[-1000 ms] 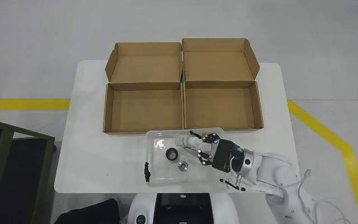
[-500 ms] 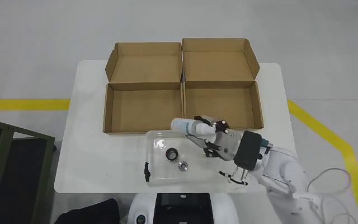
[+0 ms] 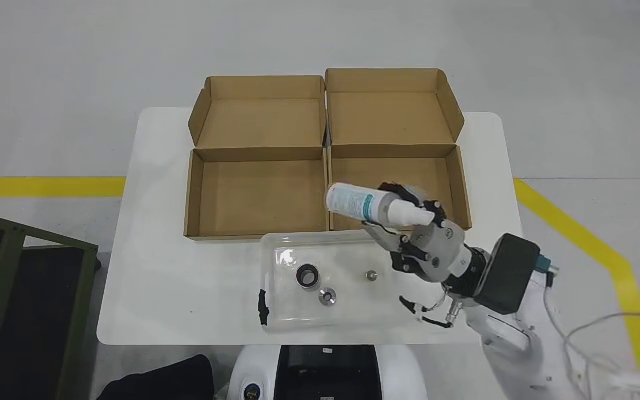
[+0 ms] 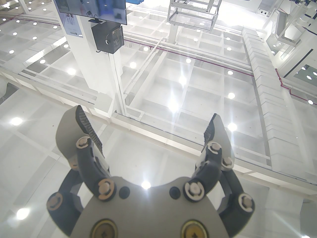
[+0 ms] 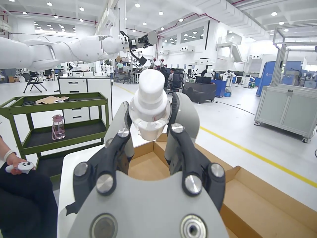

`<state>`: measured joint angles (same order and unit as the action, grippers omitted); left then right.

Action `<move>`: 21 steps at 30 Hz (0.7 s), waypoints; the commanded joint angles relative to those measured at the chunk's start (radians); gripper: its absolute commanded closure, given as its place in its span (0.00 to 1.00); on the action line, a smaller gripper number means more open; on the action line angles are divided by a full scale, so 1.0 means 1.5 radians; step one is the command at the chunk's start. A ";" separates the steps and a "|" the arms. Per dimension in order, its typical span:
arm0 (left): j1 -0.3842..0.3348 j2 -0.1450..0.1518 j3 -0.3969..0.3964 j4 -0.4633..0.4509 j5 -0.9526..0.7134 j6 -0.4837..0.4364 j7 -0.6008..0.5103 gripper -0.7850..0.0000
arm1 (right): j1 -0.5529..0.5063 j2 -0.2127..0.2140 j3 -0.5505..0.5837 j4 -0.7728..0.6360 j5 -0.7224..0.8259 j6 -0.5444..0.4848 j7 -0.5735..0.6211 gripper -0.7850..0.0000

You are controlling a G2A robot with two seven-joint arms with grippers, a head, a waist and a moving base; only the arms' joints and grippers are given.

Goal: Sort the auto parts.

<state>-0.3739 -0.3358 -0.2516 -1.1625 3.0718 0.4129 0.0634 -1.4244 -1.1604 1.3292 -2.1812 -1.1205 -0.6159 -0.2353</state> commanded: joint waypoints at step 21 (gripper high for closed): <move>0.000 0.000 0.000 0.000 0.000 0.000 0.000 0.00 | 0.047 -0.005 -0.037 0.061 -0.010 0.003 0.034 1.00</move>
<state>-0.3739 -0.3358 -0.2516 -1.1625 3.0718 0.4129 0.0634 -1.3561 -1.1672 1.2808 -2.1037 -1.1283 -0.6174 -0.1969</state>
